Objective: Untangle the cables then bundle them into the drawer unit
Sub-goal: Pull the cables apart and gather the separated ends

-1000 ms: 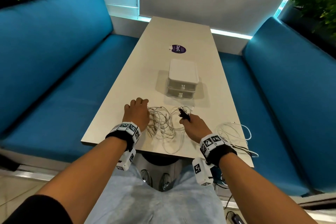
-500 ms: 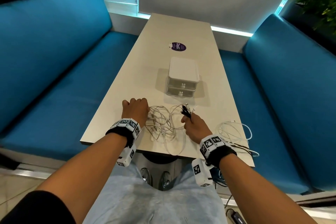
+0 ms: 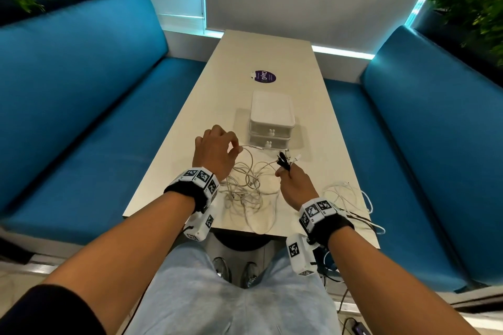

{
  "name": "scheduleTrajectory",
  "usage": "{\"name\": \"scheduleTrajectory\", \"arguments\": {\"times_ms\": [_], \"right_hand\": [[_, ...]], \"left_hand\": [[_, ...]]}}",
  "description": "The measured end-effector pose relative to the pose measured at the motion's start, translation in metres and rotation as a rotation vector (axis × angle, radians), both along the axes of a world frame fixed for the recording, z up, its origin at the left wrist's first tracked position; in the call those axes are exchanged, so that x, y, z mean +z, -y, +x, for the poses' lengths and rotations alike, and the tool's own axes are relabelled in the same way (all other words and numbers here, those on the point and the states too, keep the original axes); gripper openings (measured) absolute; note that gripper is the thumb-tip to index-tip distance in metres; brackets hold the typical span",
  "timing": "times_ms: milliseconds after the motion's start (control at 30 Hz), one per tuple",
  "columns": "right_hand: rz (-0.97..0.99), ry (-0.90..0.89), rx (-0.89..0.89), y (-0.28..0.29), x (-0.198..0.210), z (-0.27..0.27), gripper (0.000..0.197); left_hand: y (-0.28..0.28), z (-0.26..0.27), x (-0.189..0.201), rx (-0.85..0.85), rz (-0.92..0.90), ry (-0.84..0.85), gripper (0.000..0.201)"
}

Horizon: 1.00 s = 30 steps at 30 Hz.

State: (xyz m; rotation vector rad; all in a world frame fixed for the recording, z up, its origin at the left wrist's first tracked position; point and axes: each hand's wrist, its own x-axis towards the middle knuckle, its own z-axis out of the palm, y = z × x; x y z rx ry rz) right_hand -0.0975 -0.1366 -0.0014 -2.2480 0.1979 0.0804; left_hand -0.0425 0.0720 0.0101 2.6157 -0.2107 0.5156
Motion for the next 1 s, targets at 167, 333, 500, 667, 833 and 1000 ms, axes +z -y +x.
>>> {"name": "scheduleTrajectory", "arguments": {"times_ms": [167, 333, 500, 667, 833, 1000], "right_hand": [[0.054, 0.036, -0.065, 0.003, 0.006, 0.002, 0.025], [0.121, 0.085, -0.125, 0.01, 0.016, 0.0, 0.031], [0.233, 0.056, -0.128, 0.014, 0.021, 0.001, 0.031], [0.061, 0.016, -0.055, 0.028, 0.022, 0.002, 0.026], [-0.255, -0.045, -0.23, 0.067, 0.017, 0.001, 0.028], [-0.209, -0.07, -0.265, 0.084, 0.009, -0.007, 0.025]], "left_hand": [[0.026, -0.016, 0.012, -0.134, 0.033, 0.049, 0.01], [0.06, -0.035, 0.013, -0.198, 0.166, -0.038, 0.016], [0.088, -0.051, 0.01, -0.275, 0.285, -0.034, 0.026], [0.099, -0.056, -0.006, -0.379, 0.228, -0.144, 0.019], [0.084, -0.052, -0.021, -0.376, 0.471, -0.182, 0.031], [0.078, -0.052, -0.033, -0.363, 0.445, -0.215, 0.031]]}}
